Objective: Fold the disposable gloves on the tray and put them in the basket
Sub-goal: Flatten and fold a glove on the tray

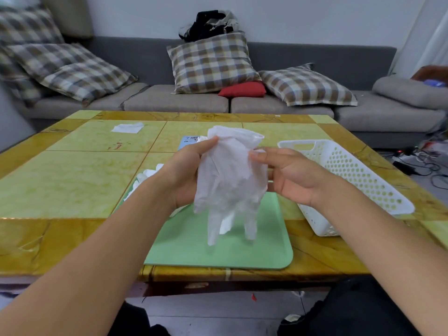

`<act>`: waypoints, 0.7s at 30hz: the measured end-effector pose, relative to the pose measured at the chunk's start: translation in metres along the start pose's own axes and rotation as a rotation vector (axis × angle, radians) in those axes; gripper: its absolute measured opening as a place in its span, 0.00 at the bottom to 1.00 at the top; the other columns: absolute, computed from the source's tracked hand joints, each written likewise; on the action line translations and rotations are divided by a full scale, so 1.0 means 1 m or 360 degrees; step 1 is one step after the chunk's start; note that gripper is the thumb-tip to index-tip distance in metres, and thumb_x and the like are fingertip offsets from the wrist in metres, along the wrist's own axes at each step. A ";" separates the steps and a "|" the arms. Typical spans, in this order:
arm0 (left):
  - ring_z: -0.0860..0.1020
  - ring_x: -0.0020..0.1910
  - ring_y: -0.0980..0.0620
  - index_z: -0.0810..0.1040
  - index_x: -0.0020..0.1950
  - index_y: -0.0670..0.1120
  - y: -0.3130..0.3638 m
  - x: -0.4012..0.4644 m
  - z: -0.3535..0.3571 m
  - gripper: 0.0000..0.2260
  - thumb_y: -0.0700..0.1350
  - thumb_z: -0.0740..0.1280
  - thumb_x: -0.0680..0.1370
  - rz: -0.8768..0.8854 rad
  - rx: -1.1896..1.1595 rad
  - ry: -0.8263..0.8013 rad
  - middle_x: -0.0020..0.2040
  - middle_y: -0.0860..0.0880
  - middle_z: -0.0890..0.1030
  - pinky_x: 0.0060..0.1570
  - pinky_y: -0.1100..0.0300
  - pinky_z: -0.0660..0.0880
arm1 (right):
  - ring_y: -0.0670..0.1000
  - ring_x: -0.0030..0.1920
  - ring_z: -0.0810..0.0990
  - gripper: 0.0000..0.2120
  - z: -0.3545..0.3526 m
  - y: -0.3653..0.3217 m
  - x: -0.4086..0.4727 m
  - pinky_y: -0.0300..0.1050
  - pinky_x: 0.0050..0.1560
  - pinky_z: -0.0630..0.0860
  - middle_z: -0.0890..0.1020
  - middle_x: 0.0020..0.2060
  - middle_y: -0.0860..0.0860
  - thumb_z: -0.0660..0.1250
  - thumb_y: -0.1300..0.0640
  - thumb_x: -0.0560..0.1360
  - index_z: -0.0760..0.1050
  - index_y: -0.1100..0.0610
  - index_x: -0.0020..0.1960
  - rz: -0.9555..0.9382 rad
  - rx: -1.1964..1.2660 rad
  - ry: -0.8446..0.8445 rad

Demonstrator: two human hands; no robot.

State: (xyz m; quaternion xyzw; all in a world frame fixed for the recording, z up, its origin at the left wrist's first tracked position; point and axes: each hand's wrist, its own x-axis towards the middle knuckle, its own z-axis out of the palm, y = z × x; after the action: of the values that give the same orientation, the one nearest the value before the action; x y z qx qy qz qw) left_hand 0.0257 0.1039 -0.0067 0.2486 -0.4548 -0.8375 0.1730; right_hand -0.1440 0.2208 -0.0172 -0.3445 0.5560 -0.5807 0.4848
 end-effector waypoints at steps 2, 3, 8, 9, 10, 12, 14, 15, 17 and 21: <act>0.83 0.58 0.43 0.77 0.67 0.40 0.002 0.000 -0.002 0.18 0.50 0.62 0.83 0.0023 0.0107 0.0064 0.60 0.40 0.83 0.62 0.47 0.76 | 0.50 0.39 0.81 0.13 -0.004 -0.003 0.001 0.44 0.42 0.81 0.84 0.42 0.52 0.73 0.55 0.70 0.82 0.58 0.53 -0.0054 0.0169 -0.0022; 0.83 0.56 0.44 0.78 0.67 0.40 0.002 0.000 -0.004 0.17 0.49 0.63 0.83 0.0047 0.0164 0.0106 0.59 0.41 0.84 0.59 0.48 0.78 | 0.49 0.38 0.81 0.12 -0.005 -0.005 0.002 0.42 0.41 0.81 0.84 0.41 0.52 0.72 0.56 0.71 0.82 0.58 0.53 -0.0052 0.0210 -0.0042; 0.85 0.45 0.48 0.80 0.63 0.41 0.003 0.002 -0.016 0.14 0.47 0.62 0.84 0.0108 0.0458 0.0141 0.51 0.44 0.86 0.40 0.58 0.82 | 0.51 0.40 0.81 0.15 -0.003 0.003 0.005 0.43 0.39 0.80 0.84 0.43 0.53 0.73 0.54 0.70 0.82 0.58 0.55 0.0158 0.0078 -0.0085; 0.85 0.46 0.48 0.80 0.63 0.41 0.002 0.004 -0.020 0.14 0.47 0.62 0.84 0.0083 0.0511 0.0135 0.53 0.44 0.86 0.41 0.57 0.81 | 0.50 0.39 0.81 0.16 -0.002 0.006 0.008 0.42 0.37 0.81 0.84 0.43 0.53 0.73 0.54 0.71 0.82 0.58 0.57 0.0189 0.0074 -0.0054; 0.85 0.46 0.48 0.80 0.63 0.41 0.002 0.006 -0.023 0.14 0.47 0.63 0.83 0.0047 0.0551 0.0129 0.53 0.44 0.86 0.41 0.57 0.81 | 0.50 0.37 0.82 0.14 -0.001 0.009 0.012 0.41 0.35 0.81 0.85 0.42 0.52 0.73 0.54 0.73 0.82 0.58 0.57 0.0203 0.0071 -0.0002; 0.85 0.46 0.48 0.81 0.62 0.43 -0.001 0.014 -0.030 0.12 0.47 0.64 0.83 -0.0022 0.0613 0.0163 0.53 0.45 0.86 0.41 0.57 0.82 | 0.48 0.35 0.83 0.07 0.001 0.016 0.022 0.39 0.33 0.81 0.85 0.39 0.51 0.71 0.57 0.77 0.82 0.58 0.54 0.0224 0.0037 0.0142; 0.85 0.46 0.49 0.81 0.63 0.44 -0.007 0.025 -0.035 0.11 0.44 0.65 0.83 -0.0064 0.0714 0.0271 0.54 0.45 0.86 0.41 0.57 0.83 | 0.49 0.34 0.83 0.02 0.003 0.026 0.033 0.40 0.34 0.81 0.85 0.40 0.52 0.71 0.59 0.78 0.81 0.56 0.50 0.0296 -0.0054 0.0228; 0.85 0.45 0.50 0.81 0.63 0.45 -0.011 0.031 -0.037 0.10 0.44 0.66 0.83 -0.0068 0.0780 0.0343 0.54 0.46 0.86 0.39 0.58 0.83 | 0.49 0.34 0.83 0.03 0.004 0.030 0.039 0.40 0.34 0.81 0.85 0.42 0.52 0.72 0.60 0.77 0.81 0.56 0.51 0.0326 -0.0088 0.0261; 0.84 0.44 0.51 0.81 0.60 0.46 -0.016 0.041 -0.036 0.08 0.44 0.67 0.82 0.0012 0.0871 0.0440 0.53 0.47 0.86 0.38 0.58 0.81 | 0.51 0.35 0.84 0.07 0.005 0.033 0.049 0.43 0.35 0.81 0.86 0.48 0.56 0.73 0.61 0.77 0.81 0.58 0.55 0.0243 -0.0127 0.0382; 0.84 0.47 0.50 0.84 0.55 0.45 0.007 0.048 -0.018 0.06 0.44 0.69 0.81 0.0772 0.0687 0.0362 0.51 0.46 0.87 0.47 0.55 0.80 | 0.55 0.43 0.82 0.04 0.010 -0.001 0.049 0.53 0.46 0.79 0.86 0.48 0.62 0.72 0.60 0.78 0.83 0.61 0.49 -0.0687 -0.0246 0.0587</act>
State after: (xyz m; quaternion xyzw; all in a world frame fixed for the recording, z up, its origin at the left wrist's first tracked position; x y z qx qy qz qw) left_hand -0.0027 0.0637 -0.0216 0.2558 -0.6452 -0.6234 0.3601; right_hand -0.1494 0.1717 -0.0215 -0.3793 0.5912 -0.6791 0.2132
